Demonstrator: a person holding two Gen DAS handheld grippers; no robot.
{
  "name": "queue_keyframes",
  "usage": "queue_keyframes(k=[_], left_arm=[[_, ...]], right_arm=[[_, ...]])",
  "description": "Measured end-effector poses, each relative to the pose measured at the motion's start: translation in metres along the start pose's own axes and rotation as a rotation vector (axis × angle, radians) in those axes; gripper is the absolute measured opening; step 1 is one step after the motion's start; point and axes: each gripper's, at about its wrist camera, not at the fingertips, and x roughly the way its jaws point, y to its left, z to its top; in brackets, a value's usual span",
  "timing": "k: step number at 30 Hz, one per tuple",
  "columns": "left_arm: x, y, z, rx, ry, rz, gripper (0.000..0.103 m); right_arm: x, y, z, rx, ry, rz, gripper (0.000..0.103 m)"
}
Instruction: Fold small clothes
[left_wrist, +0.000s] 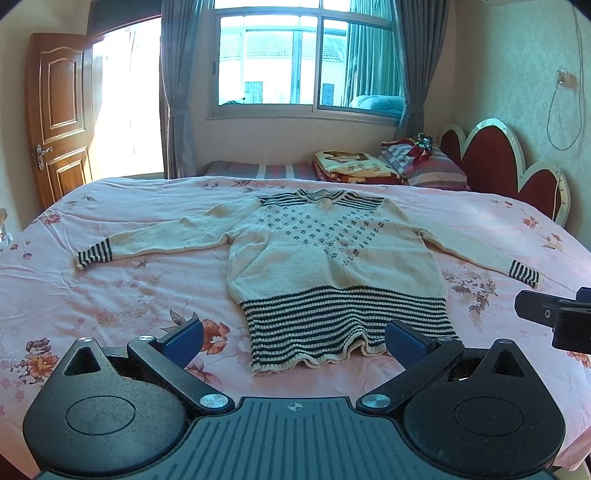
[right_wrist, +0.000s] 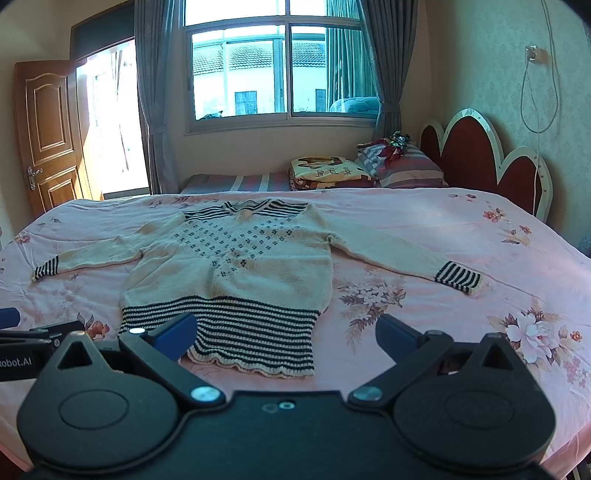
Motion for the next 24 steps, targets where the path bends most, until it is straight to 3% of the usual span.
queue_keyframes(k=[24], left_arm=[[0.0003, 0.0017, -0.0029, -0.005, 0.000, 0.006, 0.103]], right_arm=[[-0.0037, -0.0008, -0.0010, 0.009, -0.007, -0.007, 0.102]])
